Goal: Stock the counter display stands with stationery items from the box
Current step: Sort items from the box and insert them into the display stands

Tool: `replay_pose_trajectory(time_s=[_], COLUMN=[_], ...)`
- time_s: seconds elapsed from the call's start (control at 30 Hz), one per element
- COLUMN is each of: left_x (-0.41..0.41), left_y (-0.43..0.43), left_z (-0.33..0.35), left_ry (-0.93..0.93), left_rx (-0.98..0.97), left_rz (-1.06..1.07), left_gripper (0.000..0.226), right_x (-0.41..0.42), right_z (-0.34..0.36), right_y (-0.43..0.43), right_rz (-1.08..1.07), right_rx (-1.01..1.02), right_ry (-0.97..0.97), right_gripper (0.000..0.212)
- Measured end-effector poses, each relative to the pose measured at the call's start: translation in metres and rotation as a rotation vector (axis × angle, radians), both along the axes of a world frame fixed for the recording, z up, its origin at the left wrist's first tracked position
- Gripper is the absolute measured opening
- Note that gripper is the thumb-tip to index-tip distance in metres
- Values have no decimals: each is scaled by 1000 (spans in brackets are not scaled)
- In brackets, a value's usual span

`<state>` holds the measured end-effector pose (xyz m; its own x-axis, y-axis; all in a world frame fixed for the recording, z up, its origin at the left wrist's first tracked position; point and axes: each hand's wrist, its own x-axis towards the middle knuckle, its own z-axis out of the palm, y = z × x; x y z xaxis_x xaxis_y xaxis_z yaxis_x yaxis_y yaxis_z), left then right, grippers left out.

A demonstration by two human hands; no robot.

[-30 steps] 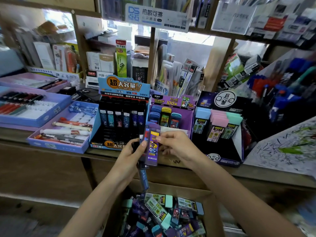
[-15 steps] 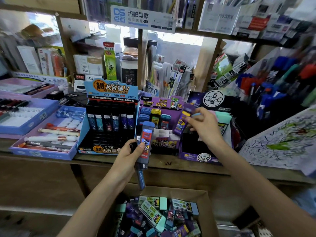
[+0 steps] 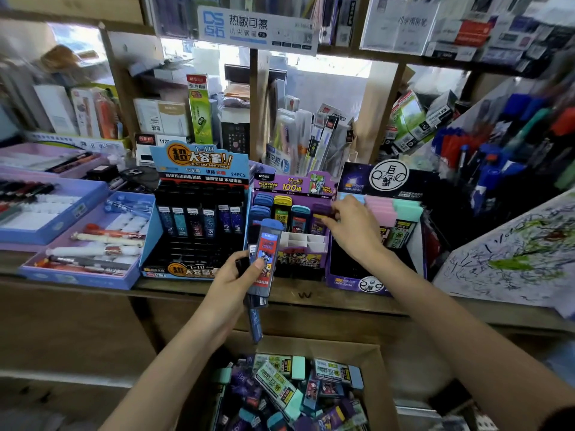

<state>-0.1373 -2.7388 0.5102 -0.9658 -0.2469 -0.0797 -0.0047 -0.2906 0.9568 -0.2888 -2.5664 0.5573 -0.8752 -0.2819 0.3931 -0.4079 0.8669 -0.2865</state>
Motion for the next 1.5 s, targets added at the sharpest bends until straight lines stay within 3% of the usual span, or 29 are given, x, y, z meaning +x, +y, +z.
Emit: replay_pose_trajectory(time_s=[0.2,0.33,0.4,0.47,0.57,0.7,0.8,0.93,1.13,1.3,1.5], left_x=[-1,-2,-2,-3,-1,5,8,12,19,21,18], left_y=[6,10,11,14,16,6,-10,-28,-37,-40,-39], left_z=[2,2,2,2,2,-1,1,5,3,0,-3], left_ry=[2,10,12,9,-3,-21,17,40,16,32,47], left_rx=[8,12,10,-1,8,32,4,-20,-30,-40,-44], left_rz=[-2,-4,-11,-30,-56,-37,-15,41,63,40,21], left_gripper=[26,25,26,26,19,24,20,13,13,16,18], right_x=[9,35,53,65,70,61,45,30,22,22,25], right_z=[0,7,9,10,8,14,35,56,45,25,10], right_y=[7,10,5,-5,-19,-28,-32,-45,-77,-86,-89], right_rz=[57,149,254,325,304,274,254,295,270,307,328], right_rx=[-101,-237,-398,-549,-679,-852,-985,-947,-682,-439,-383], right_ry=[-86,-28,-161,-424,-654,-757,-649,-410,-218,-144,-79], right_gripper=[28,23,14,14,16,5,5,13,7,14,16])
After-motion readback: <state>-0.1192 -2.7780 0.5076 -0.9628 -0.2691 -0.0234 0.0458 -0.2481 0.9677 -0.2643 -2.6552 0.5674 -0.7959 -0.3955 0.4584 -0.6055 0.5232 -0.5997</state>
